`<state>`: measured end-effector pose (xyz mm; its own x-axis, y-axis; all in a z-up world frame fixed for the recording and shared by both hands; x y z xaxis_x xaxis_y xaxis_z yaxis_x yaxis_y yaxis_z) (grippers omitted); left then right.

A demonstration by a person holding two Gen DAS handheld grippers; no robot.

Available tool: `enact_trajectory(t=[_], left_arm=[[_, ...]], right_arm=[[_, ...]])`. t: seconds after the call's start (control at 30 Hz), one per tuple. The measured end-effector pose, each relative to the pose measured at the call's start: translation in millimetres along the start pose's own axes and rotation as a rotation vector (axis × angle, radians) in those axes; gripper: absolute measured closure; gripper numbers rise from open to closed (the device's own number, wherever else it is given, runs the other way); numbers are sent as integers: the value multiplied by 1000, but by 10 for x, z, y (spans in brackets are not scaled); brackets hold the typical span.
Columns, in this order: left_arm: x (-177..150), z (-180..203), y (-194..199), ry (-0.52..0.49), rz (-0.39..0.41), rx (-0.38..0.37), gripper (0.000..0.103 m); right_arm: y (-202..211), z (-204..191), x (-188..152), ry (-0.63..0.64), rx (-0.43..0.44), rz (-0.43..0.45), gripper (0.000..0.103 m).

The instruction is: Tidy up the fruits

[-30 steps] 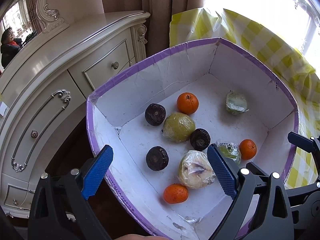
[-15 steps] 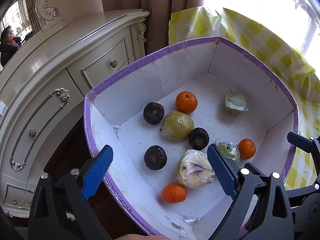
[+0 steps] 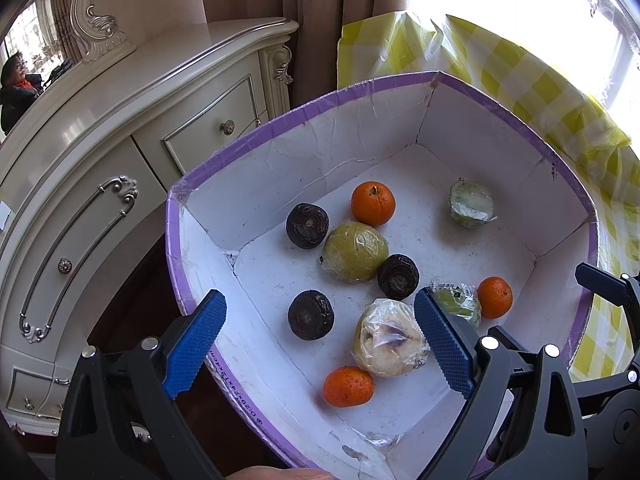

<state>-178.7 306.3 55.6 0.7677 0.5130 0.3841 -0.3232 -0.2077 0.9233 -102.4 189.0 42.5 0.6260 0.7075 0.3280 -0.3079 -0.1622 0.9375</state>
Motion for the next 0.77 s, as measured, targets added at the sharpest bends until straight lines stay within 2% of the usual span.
enact_trajectory(t=[0.4, 0.67, 0.77], left_arm=[[9, -16, -26, 4, 2, 10, 11], [36, -14, -71, 11, -41, 82, 11], [48, -12, 34, 44, -21, 137, 11]], right_arm=[[-8, -9, 1, 1, -13, 4, 2], [-6, -22, 15, 0, -3, 17, 2], [41, 2, 20, -11, 45, 41, 2]])
Point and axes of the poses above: each gripper's, at about its wrist camera, not at the fingertips, and y roughly against the way its jaws point, z to its right, x to its top, the point moved 7 cm from there along -y, roughly the way its jaws point, and after that the axes turned 8 degrees about -z, right-handed, at the moved point
